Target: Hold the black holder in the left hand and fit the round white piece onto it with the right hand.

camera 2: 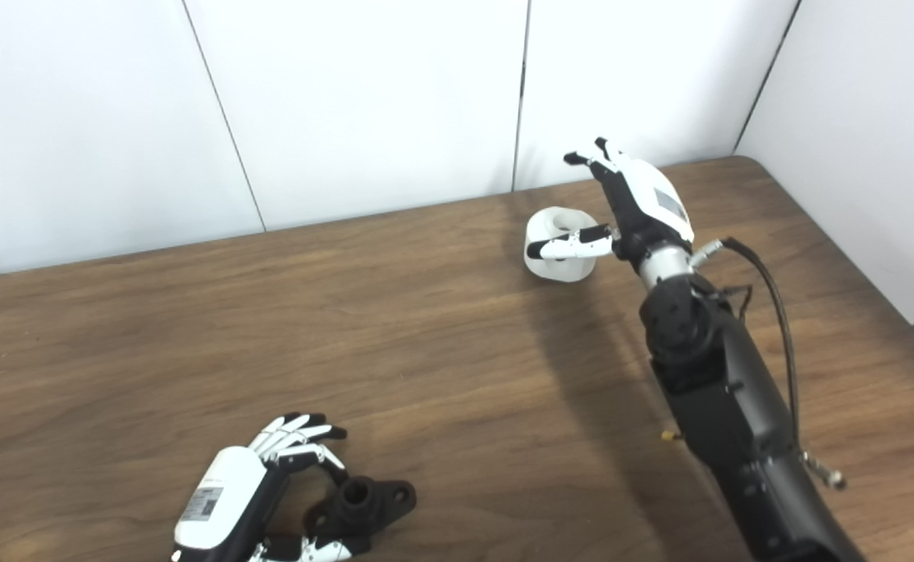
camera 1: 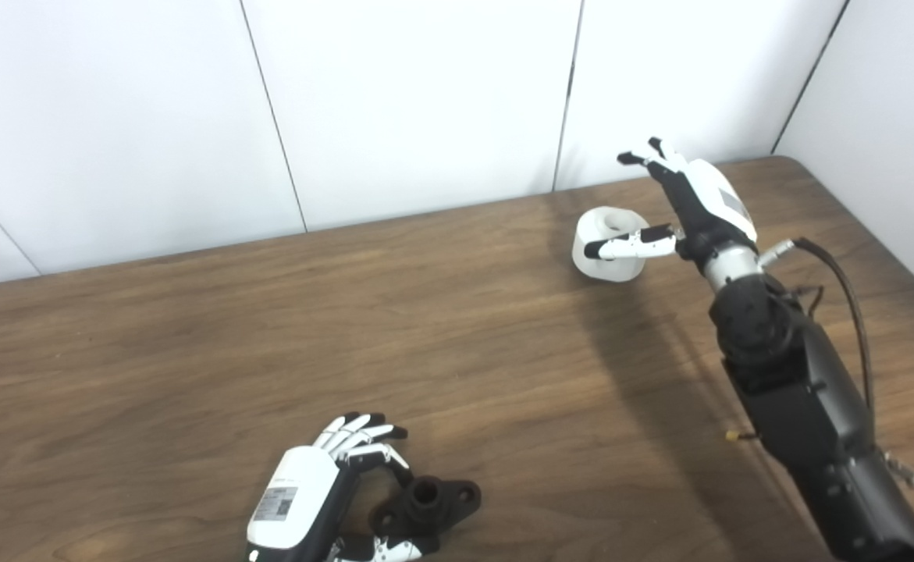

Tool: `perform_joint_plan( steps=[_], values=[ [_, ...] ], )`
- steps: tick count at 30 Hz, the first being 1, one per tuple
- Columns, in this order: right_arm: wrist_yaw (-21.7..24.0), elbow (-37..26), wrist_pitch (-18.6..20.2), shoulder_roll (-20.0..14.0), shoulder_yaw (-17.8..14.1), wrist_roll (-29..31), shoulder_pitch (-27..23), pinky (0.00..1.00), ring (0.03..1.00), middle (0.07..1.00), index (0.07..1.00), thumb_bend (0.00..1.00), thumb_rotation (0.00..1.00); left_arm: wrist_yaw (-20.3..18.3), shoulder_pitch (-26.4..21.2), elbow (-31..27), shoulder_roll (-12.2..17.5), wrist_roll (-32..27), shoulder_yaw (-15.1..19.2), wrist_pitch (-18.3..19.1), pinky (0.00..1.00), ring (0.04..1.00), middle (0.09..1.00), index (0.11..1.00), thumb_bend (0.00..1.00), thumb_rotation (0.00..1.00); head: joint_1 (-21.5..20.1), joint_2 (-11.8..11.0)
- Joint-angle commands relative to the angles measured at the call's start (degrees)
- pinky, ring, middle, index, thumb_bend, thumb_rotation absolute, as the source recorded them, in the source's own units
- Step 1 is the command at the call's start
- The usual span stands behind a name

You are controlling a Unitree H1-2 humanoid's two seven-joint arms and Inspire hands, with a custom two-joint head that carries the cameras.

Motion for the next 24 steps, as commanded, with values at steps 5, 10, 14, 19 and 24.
perform_joint_plan(
  steps=[5,10,14,19,24],
  values=[
    [2.2,1.9,1.9,-3.0,2.0,-2.6,-4.9,0.97,1.0,0.999,0.813,0.99,0.33,-1.7,1.3,0.3,1.6,0.6,0.8,0.9,0.92,0.89,0.8,0.487,0.52,0.05,-0.2,0.1],
    [2.4,4.4,1.9,-3.1,2.7,-3.3,-6.3,0.99,1.0,0.984,0.802,1.0,0.31,-1.9,1.5,-0.1,1.4,0.7,0.9,1.1,0.92,0.893,0.802,0.487,0.52,0.05,0.0,0.3],
    [2.3,6.1,1.8,-3.6,3.7,-4.0,-7.0,0.99,1.0,0.972,0.785,0.98,0.31,-2.1,1.6,-0.4,1.1,0.9,1.1,1.3,0.92,0.893,0.803,0.487,0.52,0.05,0.3,0.4],
    [2.1,7.6,1.3,-3.8,4.5,-4.1,-7.3,0.98,1.0,0.956,0.757,0.96,0.29,-2.4,1.6,-0.5,1.1,0.7,1.2,1.4,0.92,0.895,0.805,0.487,0.52,0.05,0.3,0.3],
    [1.6,9.0,1.0,-3.8,4.7,-3.8,-7.4,0.96,1.0,0.945,0.737,0.95,0.29,-2.9,1.6,-0.9,1.2,0.7,1.3,1.7,0.92,0.895,0.806,0.487,0.52,0.05,0.6,0.5]
  ],
)
